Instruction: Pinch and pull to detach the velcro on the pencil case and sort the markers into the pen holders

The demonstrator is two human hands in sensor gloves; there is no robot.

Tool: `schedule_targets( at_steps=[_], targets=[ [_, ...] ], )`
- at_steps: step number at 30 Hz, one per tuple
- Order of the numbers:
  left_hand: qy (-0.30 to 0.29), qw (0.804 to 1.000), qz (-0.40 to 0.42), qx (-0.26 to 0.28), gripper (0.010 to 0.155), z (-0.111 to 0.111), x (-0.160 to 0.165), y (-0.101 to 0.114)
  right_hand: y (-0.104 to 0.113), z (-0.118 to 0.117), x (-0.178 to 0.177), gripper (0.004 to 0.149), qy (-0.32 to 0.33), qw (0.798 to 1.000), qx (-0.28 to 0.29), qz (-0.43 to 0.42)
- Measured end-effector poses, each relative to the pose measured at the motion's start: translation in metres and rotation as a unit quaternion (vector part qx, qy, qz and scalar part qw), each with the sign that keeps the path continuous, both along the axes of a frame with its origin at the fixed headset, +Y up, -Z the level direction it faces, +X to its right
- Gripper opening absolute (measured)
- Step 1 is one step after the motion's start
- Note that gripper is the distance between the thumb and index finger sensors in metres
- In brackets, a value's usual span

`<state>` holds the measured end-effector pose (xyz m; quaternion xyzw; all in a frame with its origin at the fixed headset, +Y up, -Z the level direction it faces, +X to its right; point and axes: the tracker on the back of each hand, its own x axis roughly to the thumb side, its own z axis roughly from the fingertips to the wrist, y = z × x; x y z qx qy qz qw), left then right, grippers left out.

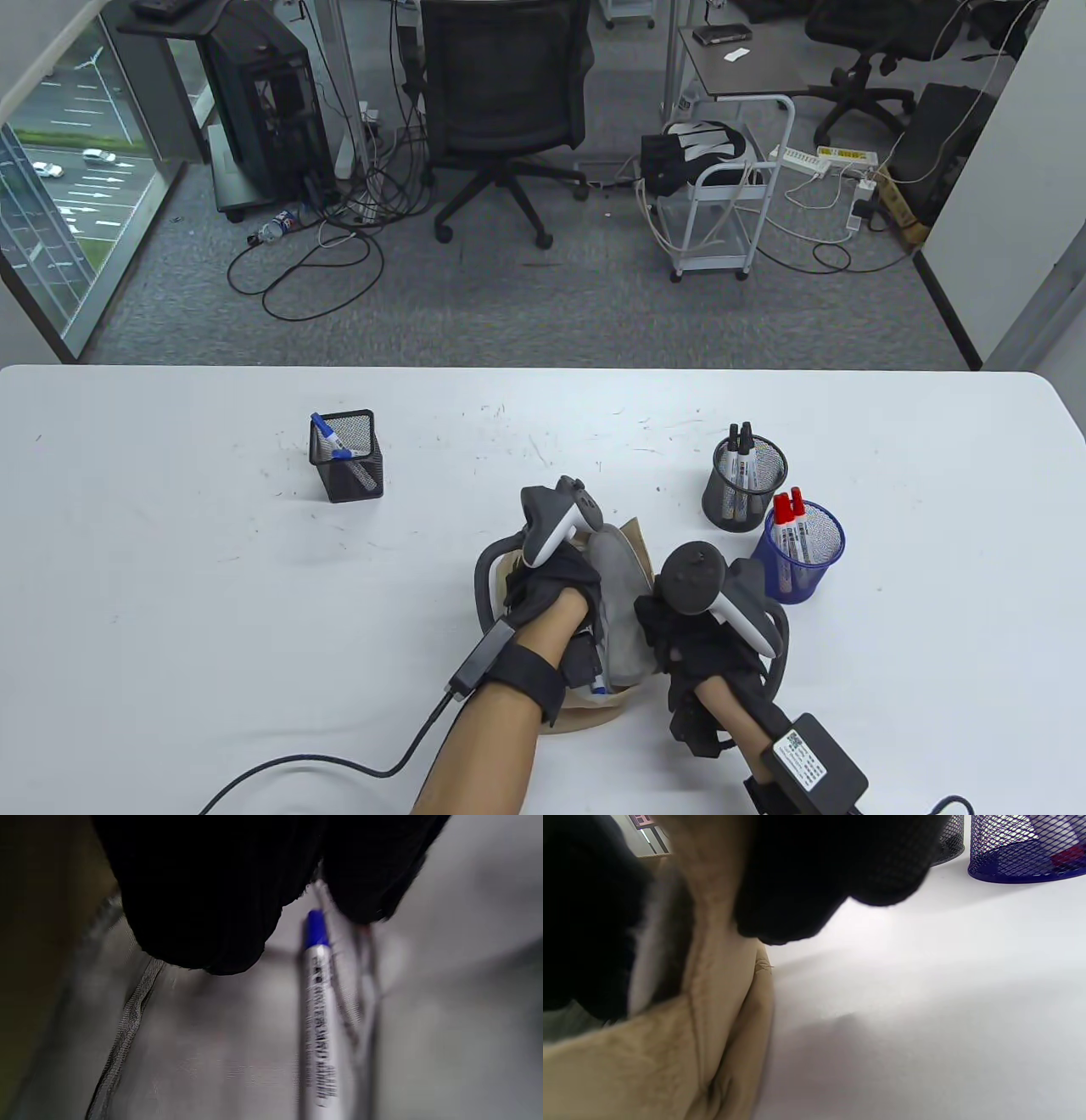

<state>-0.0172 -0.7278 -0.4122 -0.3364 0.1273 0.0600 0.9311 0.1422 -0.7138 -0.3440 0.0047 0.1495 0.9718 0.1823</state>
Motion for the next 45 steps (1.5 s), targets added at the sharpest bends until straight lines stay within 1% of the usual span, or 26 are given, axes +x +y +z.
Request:
schedule_targets(
  at_steps=[2,3,5,6,8,9,10,16,18,19,21,22,23,24,25,26,27,28,30,31,32,34,36,39,41,45],
  targets=[
    [0.003,0.999,-0.039,-0.019,0.070,-0.005,0.007,-0.012,0.000,0.000,0.000,0.051,0.001,1.000,-0.001,-0.001],
    [-0.004,0.997,-0.080,0.001,0.073,-0.009,0.011,-0.013,0.000,-0.001,0.000,0.051,0.001,1.000,-0.002,-0.002],
    [-0.015,0.994,-0.111,-0.009,0.079,-0.011,0.020,-0.016,0.000,-0.001,-0.001,0.051,0.003,1.000,-0.002,-0.002],
    [-0.028,0.991,-0.131,-0.003,0.080,-0.011,0.024,-0.017,0.000,-0.001,-0.001,0.051,0.004,1.000,-0.002,-0.001],
    [-0.042,0.985,-0.165,0.004,0.079,-0.012,0.030,-0.019,0.000,-0.001,-0.002,0.051,0.005,1.000,-0.001,-0.001],
    [-0.038,0.987,-0.153,0.004,0.079,-0.012,0.029,-0.018,0.000,-0.001,-0.002,0.051,0.005,1.000,0.000,0.000],
    [-0.024,0.993,-0.119,0.005,0.078,-0.013,0.027,-0.020,0.000,-0.001,-0.002,0.051,0.005,1.000,0.001,0.001],
    [-0.014,0.997,-0.080,0.005,0.078,-0.007,0.020,-0.017,0.000,0.000,-0.003,0.051,0.003,1.000,0.006,0.003],
    [-0.016,0.998,-0.052,0.020,0.079,-0.003,0.014,-0.009,0.000,0.000,-0.002,0.051,0.003,1.000,0.004,0.001],
    [-0.008,0.999,-0.030,0.036,0.079,-0.002,0.009,0.001,0.000,-0.001,-0.002,0.051,0.002,1.000,0.002,0.002],
    [0.006,0.997,0.029,0.074,0.077,-0.002,-0.005,0.028,0.000,-0.002,-0.002,0.051,0.002,1.000,-0.001,0.000],
    [0.017,0.992,0.070,0.104,0.073,-0.004,-0.017,0.048,0.000,-0.002,-0.002,0.051,0.002,1.000,-0.001,-0.001],
    [0.021,0.988,0.094,0.122,0.069,-0.005,-0.026,0.060,0.000,-0.001,-0.002,0.051,0.001,1.000,0.001,0.000],
    [0.044,0.980,0.123,0.152,0.067,-0.007,-0.043,0.080,0.000,-0.001,-0.003,0.051,0.002,1.000,0.002,0.002],
    [0.061,0.972,0.142,0.179,0.064,-0.009,-0.056,0.091,0.000,-0.001,-0.003,0.051,0.002,1.000,0.003,0.003],
    [0.080,0.961,0.162,0.210,0.059,-0.010,-0.076,0.107,0.000,-0.001,-0.003,0.051,0.002,1.000,0.003,0.003],
    [0.093,0.956,0.167,0.224,0.057,-0.010,-0.087,0.115,0.000,-0.001,-0.003,0.051,0.002,1.000,0.002,0.003],
    [0.118,0.944,0.173,0.256,0.054,-0.009,-0.109,0.128,0.000,-0.002,-0.004,0.051,0.003,1.000,-0.001,0.002],
    [0.154,0.925,0.167,0.305,0.050,-0.007,-0.139,0.141,0.001,-0.002,-0.004,0.051,0.004,1.000,-0.001,0.000],
    [0.175,0.914,0.148,0.334,0.049,-0.006,-0.156,0.146,0.000,-0.002,-0.004,0.051,0.003,1.000,0.000,0.002],
    [0.184,0.909,0.138,0.349,0.048,-0.006,-0.167,0.148,0.000,-0.002,-0.004,0.051,0.003,1.000,0.000,0.002],
    [0.216,0.886,0.117,0.392,0.047,-0.006,-0.196,0.148,0.000,-0.002,-0.004,0.051,0.003,1.000,0.001,0.001],
    [0.228,0.876,0.111,0.411,0.047,-0.010,-0.214,0.145,0.000,-0.002,-0.004,0.051,0.003,1.000,0.000,0.001],
    [0.249,0.860,0.109,0.431,0.048,-0.023,-0.238,0.138,0.000,-0.002,-0.003,0.051,0.002,1.000,-0.001,-0.001],
    [0.259,0.858,0.104,0.432,0.048,-0.033,-0.249,0.134,0.000,-0.001,-0.003,0.051,0.002,1.000,-0.001,0.000],
    [0.259,0.865,0.102,0.418,0.048,-0.054,-0.262,0.121,0.000,-0.001,-0.004,0.051,0.003,1.000,0.002,0.003]
  ],
)
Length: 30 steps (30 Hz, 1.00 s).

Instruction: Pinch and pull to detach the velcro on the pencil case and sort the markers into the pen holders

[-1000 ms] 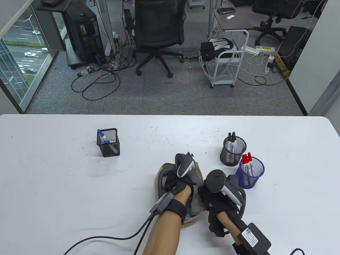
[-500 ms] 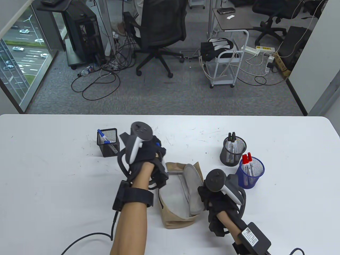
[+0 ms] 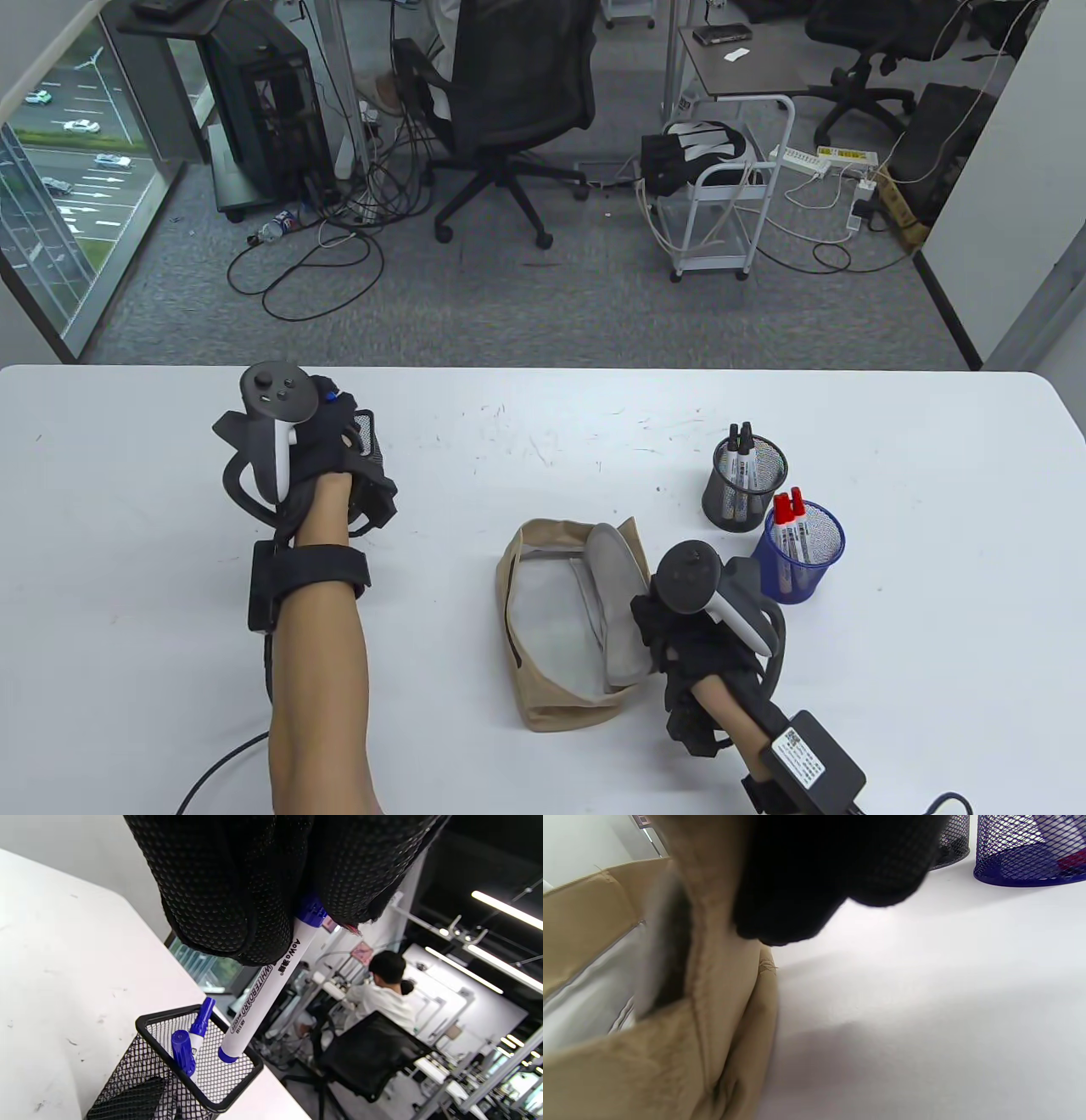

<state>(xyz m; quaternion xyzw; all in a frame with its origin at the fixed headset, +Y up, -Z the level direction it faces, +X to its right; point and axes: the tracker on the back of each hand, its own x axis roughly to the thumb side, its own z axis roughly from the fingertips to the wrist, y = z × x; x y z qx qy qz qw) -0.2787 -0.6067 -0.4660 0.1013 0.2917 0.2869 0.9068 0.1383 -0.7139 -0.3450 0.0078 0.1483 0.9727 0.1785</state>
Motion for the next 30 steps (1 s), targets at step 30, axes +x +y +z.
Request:
schedule_targets(
  at_steps=[30],
  targets=[
    [-0.285,0.917,-0.272,-0.070,0.076,0.160,0.114,-0.076,0.009,0.009,-0.010,0.064,0.019,1.000,0.006,0.018]
  ],
)
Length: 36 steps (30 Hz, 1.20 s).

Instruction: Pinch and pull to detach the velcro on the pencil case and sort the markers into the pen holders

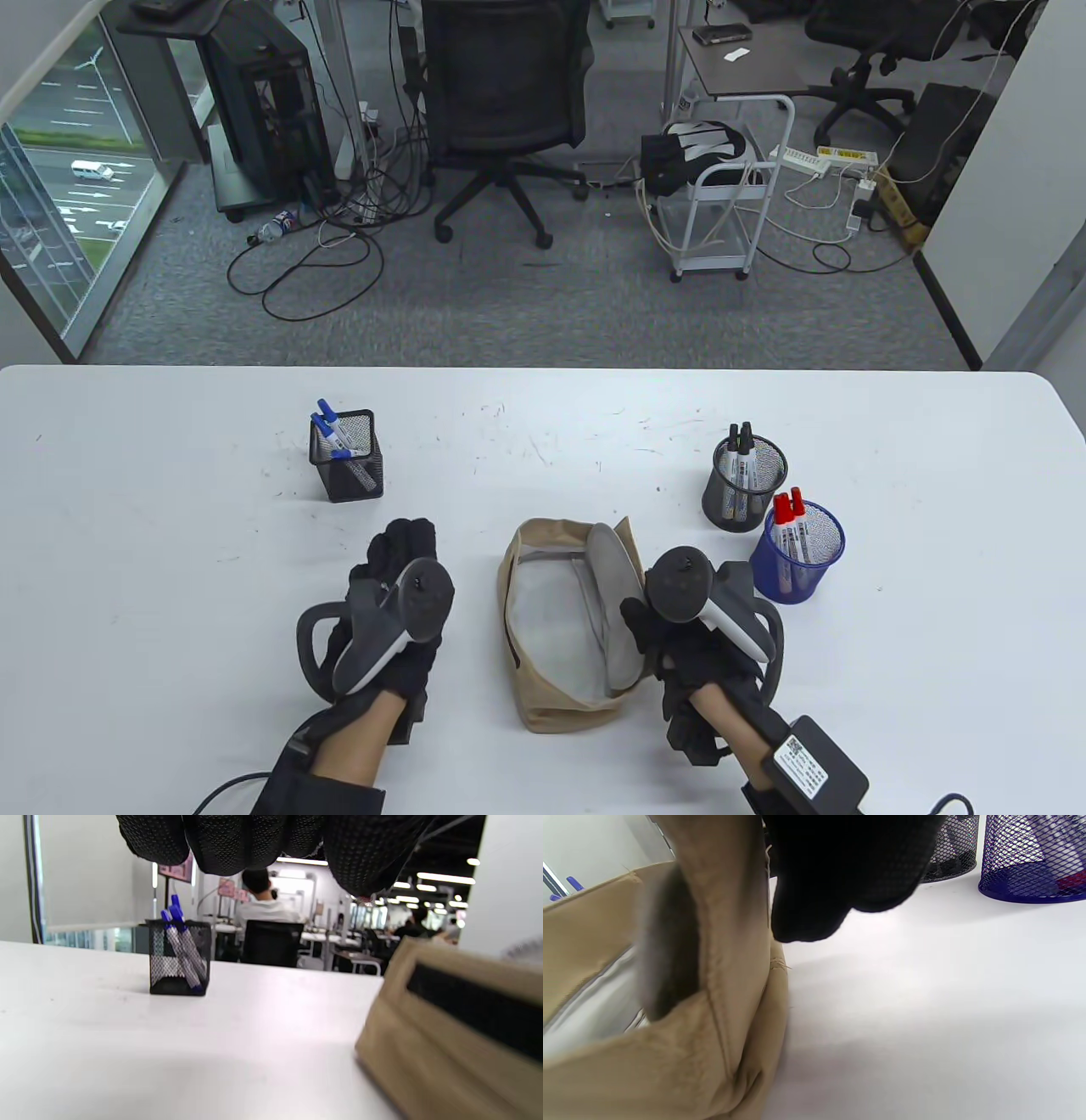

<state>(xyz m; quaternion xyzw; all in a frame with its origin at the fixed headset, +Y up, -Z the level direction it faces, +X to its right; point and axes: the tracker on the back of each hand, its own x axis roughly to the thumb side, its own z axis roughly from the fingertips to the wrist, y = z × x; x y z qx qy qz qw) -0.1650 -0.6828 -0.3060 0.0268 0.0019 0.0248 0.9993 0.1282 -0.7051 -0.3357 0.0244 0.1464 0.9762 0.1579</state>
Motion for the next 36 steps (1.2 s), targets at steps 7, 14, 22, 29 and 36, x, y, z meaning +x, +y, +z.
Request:
schedule_targets(
  at_steps=[7,14,22,29,36],
  targets=[
    [0.014,0.993,-0.001,-0.119,0.083,0.010,-0.005,-0.050,0.003,0.004,-0.003,0.065,0.004,1.000,0.005,0.004],
    [-0.015,0.986,-0.027,-0.163,0.083,0.005,0.003,-0.076,0.007,0.008,-0.007,0.067,0.008,1.000,0.000,0.012],
    [-0.021,0.984,-0.029,-0.173,0.083,0.003,0.001,-0.085,0.019,0.016,-0.009,0.072,0.009,1.000,0.016,0.020],
    [-0.023,0.985,-0.014,-0.170,0.083,0.003,-0.001,-0.084,0.043,0.034,0.001,0.076,-0.022,0.996,0.080,0.031],
    [-0.025,0.986,-0.007,-0.167,0.084,0.004,-0.003,-0.082,0.036,0.052,0.032,0.073,-0.059,0.985,0.147,0.072]
  ],
)
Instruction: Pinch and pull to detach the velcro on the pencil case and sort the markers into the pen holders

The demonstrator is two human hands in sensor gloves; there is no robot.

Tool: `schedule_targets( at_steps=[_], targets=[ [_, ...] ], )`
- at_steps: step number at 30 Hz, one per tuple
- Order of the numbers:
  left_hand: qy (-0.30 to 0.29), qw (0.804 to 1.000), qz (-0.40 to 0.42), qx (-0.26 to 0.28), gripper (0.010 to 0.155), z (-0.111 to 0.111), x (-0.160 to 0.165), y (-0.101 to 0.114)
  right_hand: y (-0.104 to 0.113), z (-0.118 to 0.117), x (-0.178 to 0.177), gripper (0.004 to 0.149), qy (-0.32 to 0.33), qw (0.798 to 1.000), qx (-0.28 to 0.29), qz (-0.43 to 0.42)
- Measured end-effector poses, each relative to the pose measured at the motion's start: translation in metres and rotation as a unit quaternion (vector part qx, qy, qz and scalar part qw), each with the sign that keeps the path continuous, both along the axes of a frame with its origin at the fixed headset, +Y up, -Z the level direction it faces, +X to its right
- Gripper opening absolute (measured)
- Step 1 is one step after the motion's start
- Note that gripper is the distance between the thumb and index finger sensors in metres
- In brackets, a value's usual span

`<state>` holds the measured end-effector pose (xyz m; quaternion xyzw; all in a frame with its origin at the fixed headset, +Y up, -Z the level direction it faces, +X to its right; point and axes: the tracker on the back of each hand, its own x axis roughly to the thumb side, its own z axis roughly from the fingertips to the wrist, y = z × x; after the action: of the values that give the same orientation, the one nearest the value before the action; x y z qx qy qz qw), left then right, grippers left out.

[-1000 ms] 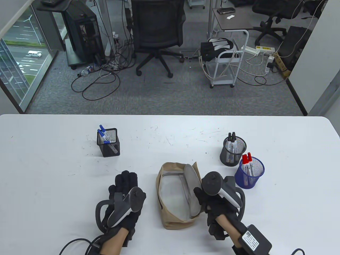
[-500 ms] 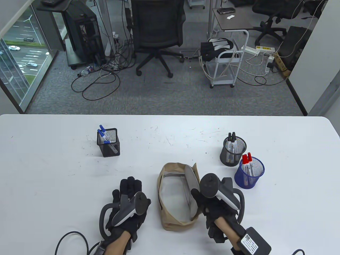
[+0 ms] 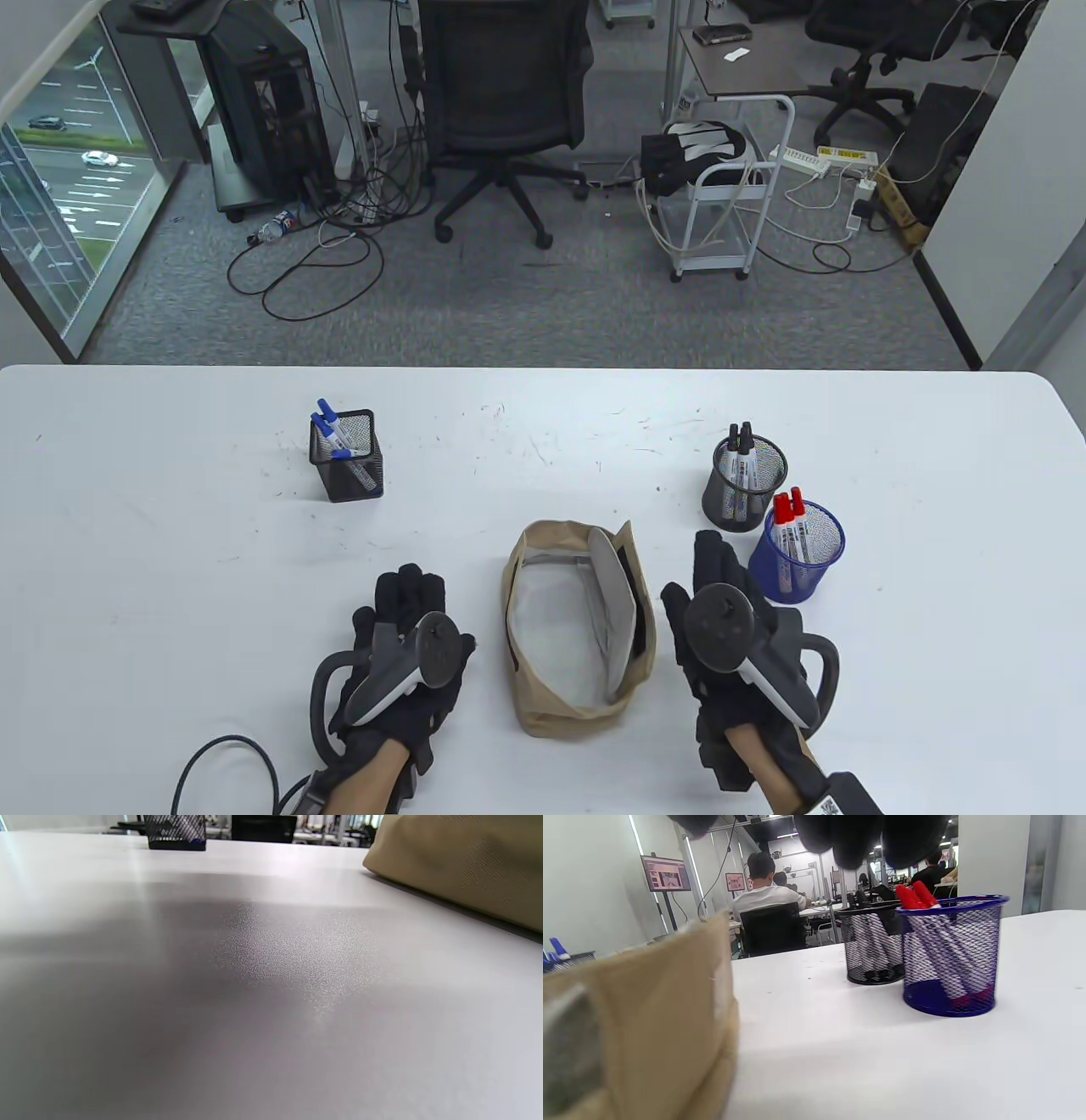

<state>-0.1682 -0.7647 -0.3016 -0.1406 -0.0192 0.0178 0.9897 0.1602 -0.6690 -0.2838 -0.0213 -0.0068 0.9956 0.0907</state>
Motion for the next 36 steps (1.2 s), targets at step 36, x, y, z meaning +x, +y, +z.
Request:
schedule_targets(
  at_steps=[36],
  targets=[
    [0.009,1.000,0.013,-0.007,0.084,0.002,-0.002,-0.001,-0.091,-0.015,0.033,0.079,0.013,0.985,-0.164,0.051]
  ],
)
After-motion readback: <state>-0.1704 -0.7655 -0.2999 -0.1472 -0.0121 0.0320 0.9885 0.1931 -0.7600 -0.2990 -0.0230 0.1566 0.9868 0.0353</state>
